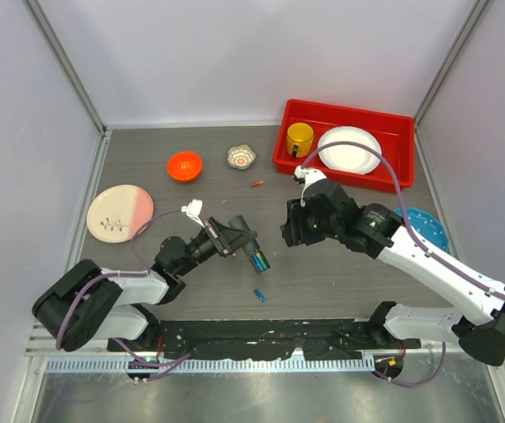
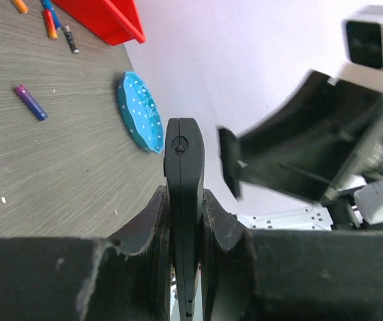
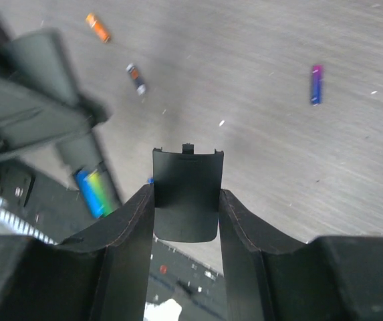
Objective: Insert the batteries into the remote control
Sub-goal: Load the battery cover into the remote control.
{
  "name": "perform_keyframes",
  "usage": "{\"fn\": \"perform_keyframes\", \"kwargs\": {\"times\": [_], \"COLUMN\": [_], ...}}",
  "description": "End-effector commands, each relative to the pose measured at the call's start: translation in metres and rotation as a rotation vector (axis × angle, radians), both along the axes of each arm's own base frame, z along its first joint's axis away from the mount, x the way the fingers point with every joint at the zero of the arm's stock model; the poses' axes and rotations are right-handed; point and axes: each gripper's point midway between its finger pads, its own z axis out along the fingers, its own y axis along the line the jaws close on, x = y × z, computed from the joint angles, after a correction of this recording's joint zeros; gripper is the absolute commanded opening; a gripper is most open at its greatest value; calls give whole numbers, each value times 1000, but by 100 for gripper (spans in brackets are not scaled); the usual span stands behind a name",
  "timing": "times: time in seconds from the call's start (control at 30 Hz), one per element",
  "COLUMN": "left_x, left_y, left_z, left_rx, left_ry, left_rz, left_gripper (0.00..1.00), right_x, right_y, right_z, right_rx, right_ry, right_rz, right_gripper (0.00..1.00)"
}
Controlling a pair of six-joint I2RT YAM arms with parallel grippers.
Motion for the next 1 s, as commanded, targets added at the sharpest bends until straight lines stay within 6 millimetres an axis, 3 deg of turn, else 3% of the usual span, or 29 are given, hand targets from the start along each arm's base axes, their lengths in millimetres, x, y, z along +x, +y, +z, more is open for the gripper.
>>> {"fn": "perform_keyframes", "kwargs": {"times": [0.0,0.13,0.27,0.4,0.97], "left_x": [9,12,9,10,10], "left_y": [-4,-16,-23,-23,-17], "left_z": [52,42,43,44,40], "left_rx": [-172,-193,-194,-207,-228], "left_ry": [-131,-82,-86,-69,-19], "left_rz": [44,56,64,72,91], "left_gripper": [0,0,0,0,0], "right_x": [-37,-52,-64,-79,-62], "right_y": [9,19,19,31,49], "right_z": [9,20,9,-6,-26], "right_rx": [-36,-33,-95,-145,-266], "right_ry": [75,120,170,200,206], "right_rz": [177,263,305,365,358], "right_gripper": [13,13,13,12,10]}}
